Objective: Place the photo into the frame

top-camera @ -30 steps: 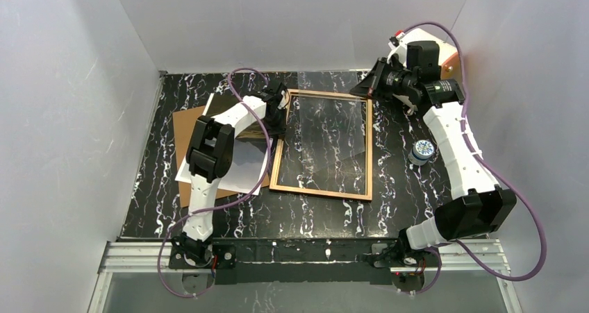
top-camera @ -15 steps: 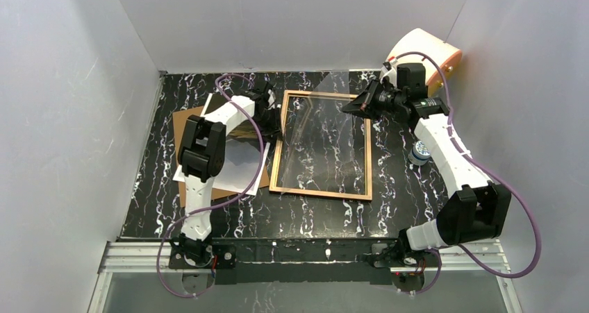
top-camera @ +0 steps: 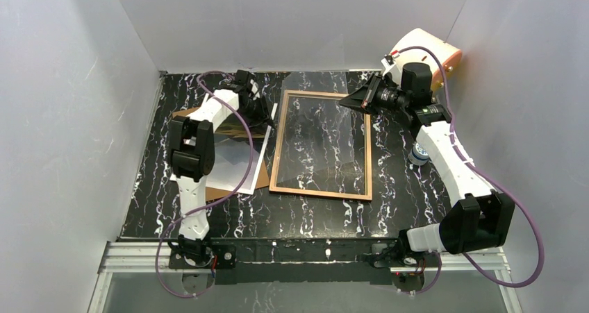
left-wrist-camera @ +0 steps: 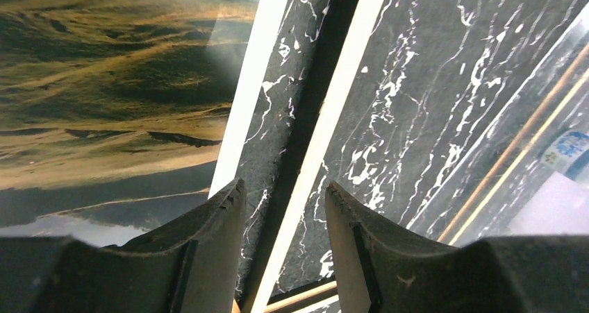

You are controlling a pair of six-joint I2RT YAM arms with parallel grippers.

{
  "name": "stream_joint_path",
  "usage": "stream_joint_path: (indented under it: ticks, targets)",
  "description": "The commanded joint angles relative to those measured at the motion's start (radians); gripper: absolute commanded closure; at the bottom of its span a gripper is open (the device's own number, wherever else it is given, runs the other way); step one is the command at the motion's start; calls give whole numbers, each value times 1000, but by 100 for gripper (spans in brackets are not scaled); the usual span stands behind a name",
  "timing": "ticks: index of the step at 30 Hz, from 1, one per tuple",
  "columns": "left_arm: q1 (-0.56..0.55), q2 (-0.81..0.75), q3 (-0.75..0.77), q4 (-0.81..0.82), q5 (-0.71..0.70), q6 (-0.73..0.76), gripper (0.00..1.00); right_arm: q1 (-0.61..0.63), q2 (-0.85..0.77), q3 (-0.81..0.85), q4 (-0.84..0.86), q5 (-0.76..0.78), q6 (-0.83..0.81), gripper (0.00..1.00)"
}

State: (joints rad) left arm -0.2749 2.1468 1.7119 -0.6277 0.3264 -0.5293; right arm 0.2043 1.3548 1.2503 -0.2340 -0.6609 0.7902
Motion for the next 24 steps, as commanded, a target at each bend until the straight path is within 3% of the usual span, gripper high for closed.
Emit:
stream_joint_path:
  ticks: [1,14,21,24]
  targets:
    - [31,-102,35,0,41,-40,56,-1,-6,-3,91,-30,5,99]
    - [68,-114,-44,-3,-30,-39,56,-14,59,-256,226,79,77,99]
    - [66,-83,-113,32,16,-25,51,-45,73,-340,249,90,57,99]
    - [64,-62,-150,62,51,-16,48,-50,99,-370,289,63,49,91]
